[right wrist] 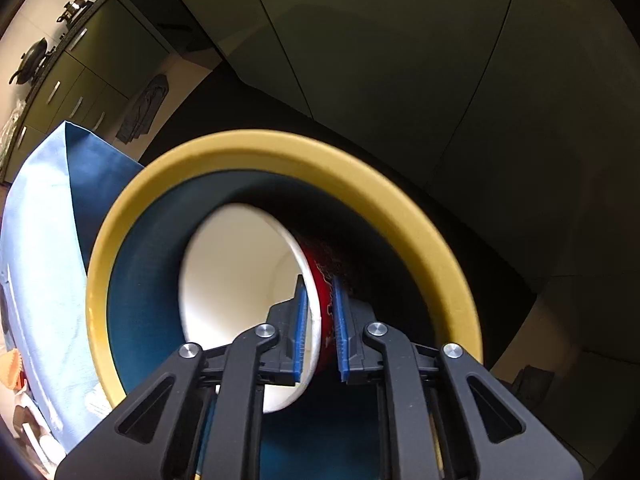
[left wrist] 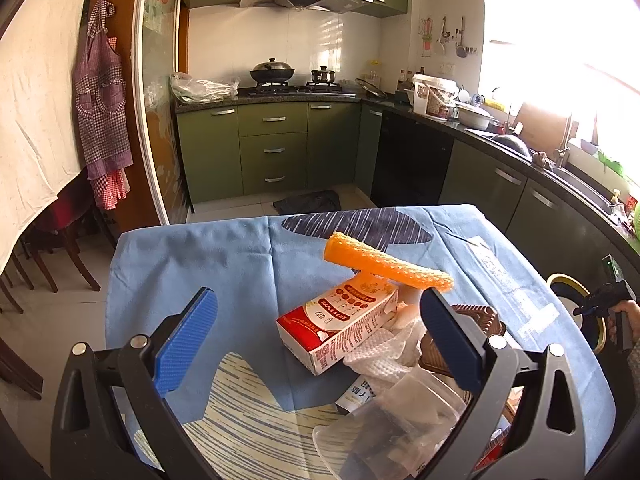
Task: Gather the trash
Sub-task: 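Carry the red paper cup over the yellow-rimmed bin and release it, then grasp the clear plastic cup with the left gripper, then carry the clear plastic cup over the bin and open the left gripper, then grasp the white paper box with the right gripper, then carry the white paper box over the bin and release it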
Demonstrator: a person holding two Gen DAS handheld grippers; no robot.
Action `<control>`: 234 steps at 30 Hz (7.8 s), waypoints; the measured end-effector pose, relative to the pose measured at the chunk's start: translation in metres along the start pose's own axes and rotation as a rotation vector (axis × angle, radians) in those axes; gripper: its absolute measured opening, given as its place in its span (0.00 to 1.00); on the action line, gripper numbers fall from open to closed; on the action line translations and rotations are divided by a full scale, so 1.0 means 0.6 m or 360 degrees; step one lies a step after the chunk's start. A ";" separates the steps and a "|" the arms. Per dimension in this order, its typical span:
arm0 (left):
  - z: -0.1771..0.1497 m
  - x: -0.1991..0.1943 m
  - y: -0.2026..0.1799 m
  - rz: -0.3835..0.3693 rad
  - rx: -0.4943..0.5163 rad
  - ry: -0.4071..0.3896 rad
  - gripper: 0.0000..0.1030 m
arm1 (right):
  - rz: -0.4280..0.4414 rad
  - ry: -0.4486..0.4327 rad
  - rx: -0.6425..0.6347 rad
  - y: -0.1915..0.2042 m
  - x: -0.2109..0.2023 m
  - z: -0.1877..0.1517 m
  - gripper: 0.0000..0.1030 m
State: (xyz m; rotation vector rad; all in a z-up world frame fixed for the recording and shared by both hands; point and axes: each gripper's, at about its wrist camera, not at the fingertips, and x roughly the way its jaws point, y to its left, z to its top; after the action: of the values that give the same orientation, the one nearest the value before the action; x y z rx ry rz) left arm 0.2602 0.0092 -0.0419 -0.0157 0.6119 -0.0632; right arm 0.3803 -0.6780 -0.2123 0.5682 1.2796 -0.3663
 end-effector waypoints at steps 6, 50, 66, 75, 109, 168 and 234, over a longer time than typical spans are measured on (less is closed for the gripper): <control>-0.003 0.003 -0.009 -0.0045 0.0021 0.0063 0.94 | 0.0054 -0.0048 -0.0043 0.013 -0.029 -0.014 0.19; -0.108 -0.023 0.018 -0.0376 -0.0314 0.0473 0.27 | 0.0218 -0.0156 -0.0317 0.073 -0.119 -0.068 0.31; -0.099 -0.049 0.019 -0.0311 -0.0187 0.0369 0.68 | 0.0231 -0.0142 -0.0363 0.087 -0.111 -0.074 0.34; -0.091 -0.017 -0.008 -0.0287 -0.0043 0.0399 0.75 | 0.0224 -0.0133 -0.0359 0.084 -0.104 -0.073 0.34; 0.094 -0.067 -0.436 -0.0875 0.0499 0.0422 0.49 | 0.0287 -0.0598 -0.0466 -0.045 -0.295 -0.166 0.39; 0.011 -0.200 -0.086 -0.0343 0.0192 0.0280 0.77 | 0.0602 -0.0010 -0.1567 0.568 -0.232 -0.476 0.58; -0.022 -0.191 -0.114 -0.0450 0.0290 0.0345 0.79 | 0.0187 -0.0458 -0.1045 0.213 -0.342 -0.253 0.14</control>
State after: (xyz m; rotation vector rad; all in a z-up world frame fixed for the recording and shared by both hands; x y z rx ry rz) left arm 0.1551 -0.0514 0.0155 0.0824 0.8154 -0.3986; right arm 0.2786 -0.4967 -0.0171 0.0256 1.0029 0.0790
